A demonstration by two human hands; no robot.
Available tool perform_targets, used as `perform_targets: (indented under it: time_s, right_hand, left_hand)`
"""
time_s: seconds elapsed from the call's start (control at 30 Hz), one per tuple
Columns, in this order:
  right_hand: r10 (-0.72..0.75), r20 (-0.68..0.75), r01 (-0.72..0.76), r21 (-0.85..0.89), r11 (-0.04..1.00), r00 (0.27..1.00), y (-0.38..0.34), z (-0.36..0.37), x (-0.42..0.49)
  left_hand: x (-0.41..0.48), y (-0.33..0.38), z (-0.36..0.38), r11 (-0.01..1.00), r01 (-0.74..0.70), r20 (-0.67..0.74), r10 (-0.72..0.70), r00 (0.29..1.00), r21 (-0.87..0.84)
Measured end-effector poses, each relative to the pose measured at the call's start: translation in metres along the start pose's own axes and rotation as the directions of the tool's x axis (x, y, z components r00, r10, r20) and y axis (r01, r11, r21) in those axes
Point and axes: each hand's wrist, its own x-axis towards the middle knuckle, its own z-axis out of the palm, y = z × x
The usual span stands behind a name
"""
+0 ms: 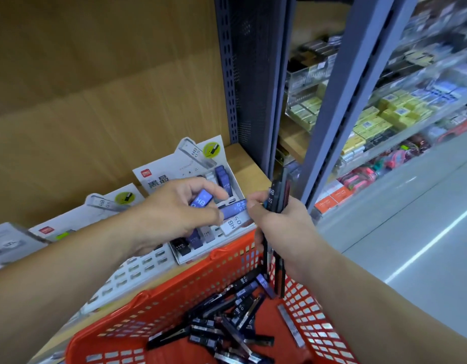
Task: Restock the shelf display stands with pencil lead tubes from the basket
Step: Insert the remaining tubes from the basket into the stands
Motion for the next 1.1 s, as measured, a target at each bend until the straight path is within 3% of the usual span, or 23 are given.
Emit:
perform_targets:
  time_s: [0.1, 0.2, 0.27, 0.47, 0.63, 0.77, 0.87, 1.03, 1.1]
  right_hand:
    - [-0.003, -0.050, 0.003, -0.010, 1.000, 0.999, 0.002, -0.001, 0.001]
    - [0.019, -0.087, -0.017, 0.026, 1.000, 0.996, 0.000, -0.003, 0.002]
    - [0.011, -0.034, -0.010, 0.023, 1.000, 0.999, -0.003, -0.007, 0.000]
    - [-0.082, 0.103, 0.102, -0.204, 0.974, 0.991, -0.004, -0.010, -0.004]
    - [-0.137, 0.192, 0.198, -0.353, 0.914, 0.972, -0.006, -0.011, -0.006]
    - [-0.192, 0.243, 0.279, -0.404, 0.871, 0.951, -0.005, -0.007, -0.005]
    - [-0.176, 0.174, 0.230, -0.373, 0.899, 0.969, 0.001, -0.004, -0.001]
    - [-0.137, -0.116, 0.108, -0.227, 0.968, 0.984, 0.013, -0.007, 0.012]
    - [-0.081, -0.169, 0.059, -0.131, 0.990, 0.982, 0.017, -0.010, 0.015]
  left_hand:
    - [-0.001, 0.002, 0.004, 0.997, 0.058, 0.129, -0.064, 0.990, 0.052]
    - [0.003, 0.000, 0.007, 0.998, 0.038, 0.103, -0.044, 0.994, 0.057]
    - [0.005, -0.001, 0.008, 0.998, 0.002, 0.098, -0.009, 0.995, 0.067]
    - [0.000, 0.007, 0.011, 0.952, -0.128, 0.114, 0.100, 0.988, 0.278]
    - [0.000, 0.015, 0.014, 0.955, -0.232, -0.141, 0.260, 0.955, 0.184]
    - [0.003, 0.025, 0.017, 0.911, -0.321, 0.010, 0.330, 0.944, 0.259]
    - [0.011, 0.027, 0.014, 0.878, -0.300, 0.058, 0.301, 0.952, 0.372]
    - [0.040, 0.022, -0.005, 0.827, -0.217, -0.151, 0.338, 0.929, 0.518]
    - [0.056, 0.014, -0.008, 0.792, -0.188, -0.179, 0.350, 0.920, 0.580]
